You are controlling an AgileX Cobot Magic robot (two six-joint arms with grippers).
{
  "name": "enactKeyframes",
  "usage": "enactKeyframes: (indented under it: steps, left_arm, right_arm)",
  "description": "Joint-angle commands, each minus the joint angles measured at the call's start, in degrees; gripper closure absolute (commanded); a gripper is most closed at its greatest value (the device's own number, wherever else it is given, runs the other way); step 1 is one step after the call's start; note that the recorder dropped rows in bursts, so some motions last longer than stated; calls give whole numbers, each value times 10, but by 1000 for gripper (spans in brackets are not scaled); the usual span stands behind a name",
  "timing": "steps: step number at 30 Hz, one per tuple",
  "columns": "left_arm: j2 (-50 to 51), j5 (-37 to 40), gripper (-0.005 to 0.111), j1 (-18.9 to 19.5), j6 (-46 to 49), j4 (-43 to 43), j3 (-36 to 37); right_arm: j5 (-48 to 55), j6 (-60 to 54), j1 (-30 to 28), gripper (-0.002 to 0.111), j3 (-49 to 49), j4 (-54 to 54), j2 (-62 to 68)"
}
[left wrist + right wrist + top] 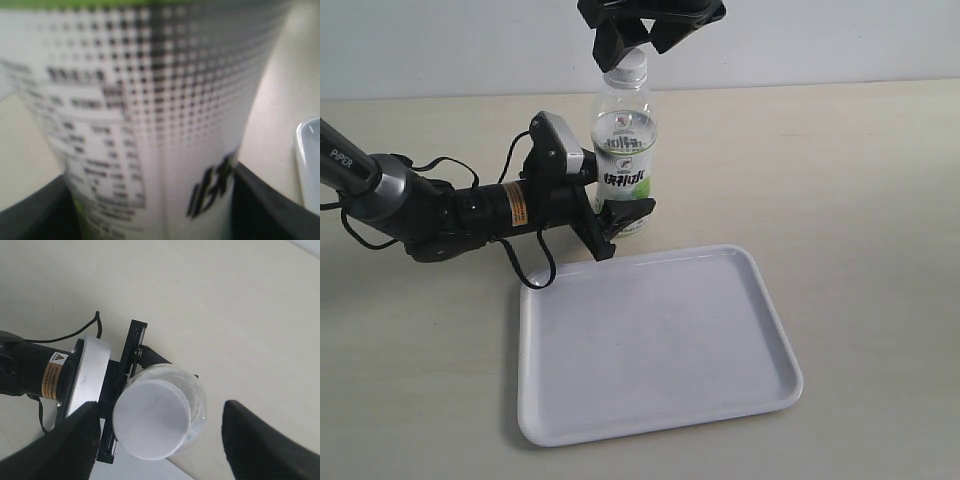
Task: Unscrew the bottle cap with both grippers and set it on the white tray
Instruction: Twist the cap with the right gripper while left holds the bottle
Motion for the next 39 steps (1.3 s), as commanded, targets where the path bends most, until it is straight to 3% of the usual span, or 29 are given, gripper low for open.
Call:
enactKeyframes:
  steps: [1, 26, 33, 39]
  left_arm:
    - [-3, 12, 107, -2, 0, 8, 0]
    - [-3, 12, 107, -2, 0, 6, 0]
    - [-3, 12, 107, -2, 0, 4, 0]
    - [-3, 12, 107, -2, 0, 4, 0]
  right_arm:
    - [-1, -5, 0, 42, -4, -2, 0]
    - [-5, -71, 0, 38, -4, 19, 12]
    - [-4, -75, 0, 50, -4, 18, 12]
    - [-3, -80, 0, 50, -4, -2, 12]
